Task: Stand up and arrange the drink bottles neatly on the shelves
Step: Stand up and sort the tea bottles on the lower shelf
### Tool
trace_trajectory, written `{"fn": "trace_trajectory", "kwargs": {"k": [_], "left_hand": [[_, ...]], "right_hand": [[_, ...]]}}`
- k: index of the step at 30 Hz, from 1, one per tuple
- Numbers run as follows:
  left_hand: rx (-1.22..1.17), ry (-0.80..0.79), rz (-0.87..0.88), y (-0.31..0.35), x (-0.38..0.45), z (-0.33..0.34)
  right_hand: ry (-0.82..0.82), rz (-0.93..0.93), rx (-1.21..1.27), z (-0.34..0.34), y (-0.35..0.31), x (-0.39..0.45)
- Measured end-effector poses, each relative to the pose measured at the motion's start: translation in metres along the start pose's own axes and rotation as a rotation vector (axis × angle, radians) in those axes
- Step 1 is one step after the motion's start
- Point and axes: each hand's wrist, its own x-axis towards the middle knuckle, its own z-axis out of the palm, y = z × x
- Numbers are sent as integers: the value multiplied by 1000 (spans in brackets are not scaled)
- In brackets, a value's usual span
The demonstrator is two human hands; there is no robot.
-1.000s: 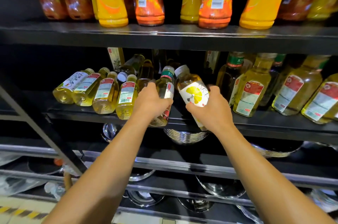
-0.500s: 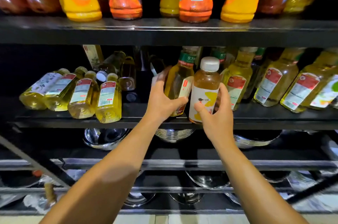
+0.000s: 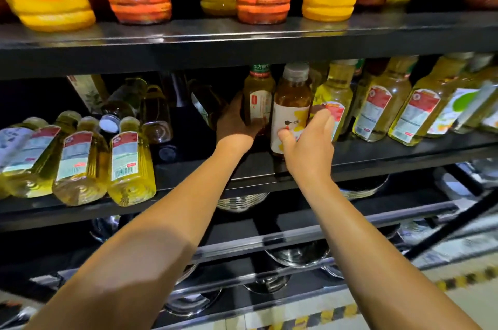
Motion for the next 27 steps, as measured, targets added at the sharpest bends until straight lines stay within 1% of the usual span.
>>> {"fn": "trace_trajectory", "kwargs": {"k": [4, 7, 9, 11, 13, 14, 17, 19, 21, 23, 25, 27], "left_hand": [[37, -74, -53, 13, 0, -11], [-16, -120, -94, 22, -25, -39], [38, -54, -70, 24, -52, -67], [166, 70, 73, 20, -78, -95], [281, 180, 193, 13, -97, -122], [340, 227, 209, 8, -103, -134], [525, 312, 159, -11, -113, -161], [591, 300, 112, -23, -115, -166], [624, 297, 79, -33, -115, -166], [648, 329, 46, -41, -114, -164], [668, 376, 23, -47, -113, -159], [672, 407, 13, -50, -112, -155]], "right_hand": [[1, 74, 7, 6, -5, 7], [23, 49, 26, 2, -1, -4], [34, 2, 48, 2, -5, -17], [-3, -103, 44, 10, -16, -25], [-117, -200, -12, 24, -33, -28], [-193, -224, -57, 33, -43, -27], [-353, -315, -165, 64, -66, -16], [-389, -416, -234, 88, -76, -2], [-405, -488, -355, 111, -85, 16], [-466, -493, -396, 132, -89, 30], [-547, -455, -376, 148, -88, 38], [-542, -454, -348, 156, -84, 41]]}}
